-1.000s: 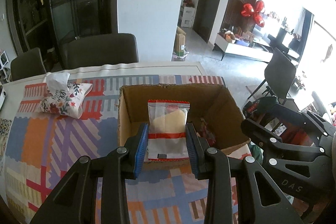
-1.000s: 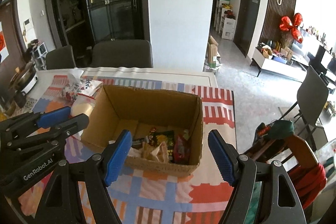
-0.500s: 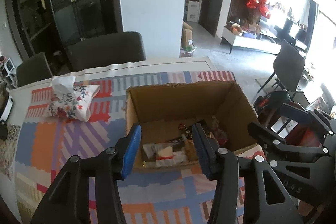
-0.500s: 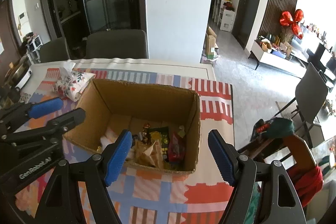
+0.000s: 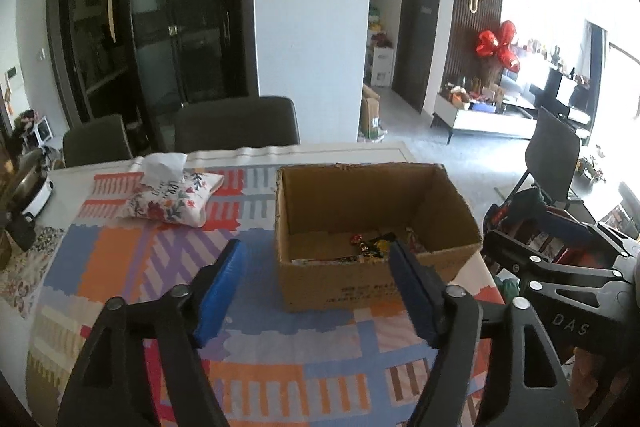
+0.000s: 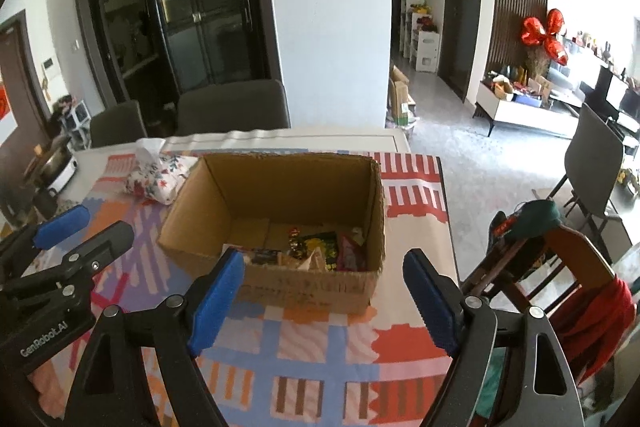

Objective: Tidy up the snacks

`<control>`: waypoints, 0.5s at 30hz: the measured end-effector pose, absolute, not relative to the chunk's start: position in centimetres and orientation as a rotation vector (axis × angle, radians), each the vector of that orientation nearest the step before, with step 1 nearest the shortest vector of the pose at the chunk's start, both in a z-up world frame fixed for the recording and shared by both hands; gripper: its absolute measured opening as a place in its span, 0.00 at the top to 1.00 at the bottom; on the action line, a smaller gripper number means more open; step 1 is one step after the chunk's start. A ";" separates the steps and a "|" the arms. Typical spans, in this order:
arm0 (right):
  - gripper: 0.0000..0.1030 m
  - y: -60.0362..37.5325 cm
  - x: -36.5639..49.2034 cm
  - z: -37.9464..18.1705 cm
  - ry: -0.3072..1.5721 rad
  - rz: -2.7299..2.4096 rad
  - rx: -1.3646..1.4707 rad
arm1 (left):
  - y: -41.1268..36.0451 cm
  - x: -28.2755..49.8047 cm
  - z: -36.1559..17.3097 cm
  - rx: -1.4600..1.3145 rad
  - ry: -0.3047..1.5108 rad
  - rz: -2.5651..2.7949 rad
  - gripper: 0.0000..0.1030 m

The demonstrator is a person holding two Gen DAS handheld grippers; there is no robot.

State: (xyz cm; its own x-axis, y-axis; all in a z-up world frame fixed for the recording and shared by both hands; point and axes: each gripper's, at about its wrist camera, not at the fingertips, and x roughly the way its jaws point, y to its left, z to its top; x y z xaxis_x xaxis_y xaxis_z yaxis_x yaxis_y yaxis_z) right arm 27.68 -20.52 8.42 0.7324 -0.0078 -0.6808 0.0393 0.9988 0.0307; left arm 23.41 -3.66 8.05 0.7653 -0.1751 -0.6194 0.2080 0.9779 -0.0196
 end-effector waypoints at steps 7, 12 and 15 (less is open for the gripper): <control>0.13 -19.6 22.5 9.6 0.629 -0.047 -0.019 | -3.2 19.3 8.7 0.068 0.591 -0.189 0.20; 0.11 -19.1 18.8 10.0 0.556 -0.065 -0.057 | -2.9 16.3 8.8 0.078 0.552 -0.184 0.18; 0.10 -18.9 17.0 10.0 0.530 -0.058 -0.064 | -2.8 14.8 8.9 0.091 0.526 -0.169 0.12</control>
